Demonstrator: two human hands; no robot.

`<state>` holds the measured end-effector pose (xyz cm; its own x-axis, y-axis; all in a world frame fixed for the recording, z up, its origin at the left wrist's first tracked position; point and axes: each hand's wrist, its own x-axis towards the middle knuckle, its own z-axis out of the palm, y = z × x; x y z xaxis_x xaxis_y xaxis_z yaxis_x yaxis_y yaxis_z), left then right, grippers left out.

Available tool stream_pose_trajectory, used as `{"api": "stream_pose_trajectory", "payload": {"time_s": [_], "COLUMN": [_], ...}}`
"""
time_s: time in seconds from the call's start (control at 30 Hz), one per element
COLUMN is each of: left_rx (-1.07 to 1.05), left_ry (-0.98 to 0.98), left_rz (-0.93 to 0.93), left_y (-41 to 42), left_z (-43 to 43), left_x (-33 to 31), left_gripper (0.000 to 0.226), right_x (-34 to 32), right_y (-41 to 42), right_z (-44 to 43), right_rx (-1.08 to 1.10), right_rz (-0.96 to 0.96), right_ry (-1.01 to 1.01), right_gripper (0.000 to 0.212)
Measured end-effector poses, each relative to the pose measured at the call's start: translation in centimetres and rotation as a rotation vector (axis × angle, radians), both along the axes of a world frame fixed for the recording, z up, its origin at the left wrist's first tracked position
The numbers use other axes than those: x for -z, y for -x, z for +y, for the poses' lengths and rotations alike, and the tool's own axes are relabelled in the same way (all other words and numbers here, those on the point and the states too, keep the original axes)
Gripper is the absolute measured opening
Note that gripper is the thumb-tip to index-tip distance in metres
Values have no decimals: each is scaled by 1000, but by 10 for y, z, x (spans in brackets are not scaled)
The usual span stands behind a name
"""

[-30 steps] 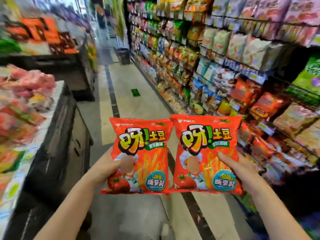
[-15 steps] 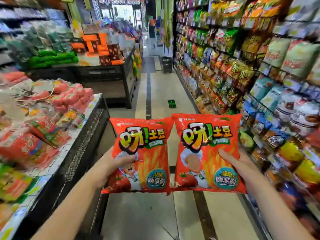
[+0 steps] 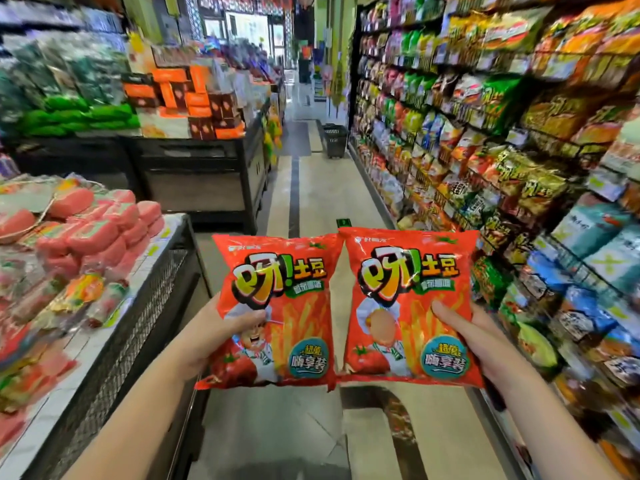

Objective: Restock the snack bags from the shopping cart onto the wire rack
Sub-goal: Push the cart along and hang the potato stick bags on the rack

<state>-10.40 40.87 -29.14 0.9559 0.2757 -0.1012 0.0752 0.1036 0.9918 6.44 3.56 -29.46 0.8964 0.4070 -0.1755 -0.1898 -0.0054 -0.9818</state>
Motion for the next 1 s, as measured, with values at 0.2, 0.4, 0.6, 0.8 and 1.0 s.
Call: {"api": "stream_pose_trajectory", "payload": {"time_s": [0.2,0.4,0.6,0.8,1.0], "left_rx": [-2,38,108,115,175], "left_ry": [49,-10,-114,-164,-167], "left_rz": [35,69,96,90,65], "left_y": [-114,-210,-308,-433,-576], "left_z": [91,146,181,200,210], "left_x": [-7,-25,-27,-29,-41], "left_gripper": [37,31,66,69,54], "right_x": [-1,-15,-7,-7,-22], "right_y": [-100,-179,-276,-393,-517], "right_z": [91,147,176,196,196], "right_rx": [48,123,125,148,190], "right_rz": [34,16,-16,-22,-42], "right_ry": [7,15,10,-27,-7], "right_gripper": [89,50,106,85,91]}}
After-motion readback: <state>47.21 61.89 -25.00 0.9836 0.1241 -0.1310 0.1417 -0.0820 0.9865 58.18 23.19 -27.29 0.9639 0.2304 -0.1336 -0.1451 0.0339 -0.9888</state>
